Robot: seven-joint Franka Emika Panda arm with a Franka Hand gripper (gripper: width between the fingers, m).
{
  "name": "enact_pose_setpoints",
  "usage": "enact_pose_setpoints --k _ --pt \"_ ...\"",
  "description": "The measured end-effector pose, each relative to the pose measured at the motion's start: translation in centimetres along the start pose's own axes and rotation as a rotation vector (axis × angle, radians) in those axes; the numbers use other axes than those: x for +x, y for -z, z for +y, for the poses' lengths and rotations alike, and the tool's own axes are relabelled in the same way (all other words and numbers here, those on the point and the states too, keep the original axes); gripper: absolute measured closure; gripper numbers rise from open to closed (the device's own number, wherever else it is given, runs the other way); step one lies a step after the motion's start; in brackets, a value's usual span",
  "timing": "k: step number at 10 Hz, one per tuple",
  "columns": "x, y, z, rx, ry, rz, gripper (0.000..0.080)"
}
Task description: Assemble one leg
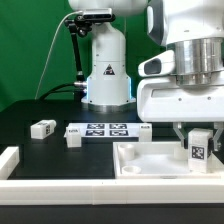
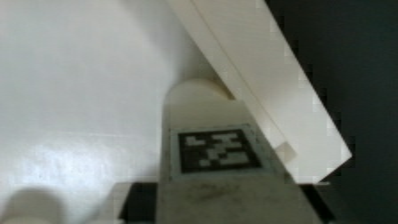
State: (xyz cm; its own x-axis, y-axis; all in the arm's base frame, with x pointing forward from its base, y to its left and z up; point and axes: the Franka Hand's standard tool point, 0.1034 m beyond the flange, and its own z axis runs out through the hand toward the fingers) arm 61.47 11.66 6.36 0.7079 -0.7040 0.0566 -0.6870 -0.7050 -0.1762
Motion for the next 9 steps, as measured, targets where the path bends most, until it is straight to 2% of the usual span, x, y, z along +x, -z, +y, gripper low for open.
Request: enact_pose_setpoints --k 3,6,7,9 --pt "-0.22 -0.07 -0.05 0.021 -0.382 -0.014 0.0507" --pt "-0.41 -0.09 -0.11 0.029 -0.737 -0.043 0.0507" --pt "-0.55 -0.08 -0.17 0.021 -0.807 -0.055 0.0507" --pt "-0.48 -0.12 -0.14 0.029 -0.931 -0.073 0.0507"
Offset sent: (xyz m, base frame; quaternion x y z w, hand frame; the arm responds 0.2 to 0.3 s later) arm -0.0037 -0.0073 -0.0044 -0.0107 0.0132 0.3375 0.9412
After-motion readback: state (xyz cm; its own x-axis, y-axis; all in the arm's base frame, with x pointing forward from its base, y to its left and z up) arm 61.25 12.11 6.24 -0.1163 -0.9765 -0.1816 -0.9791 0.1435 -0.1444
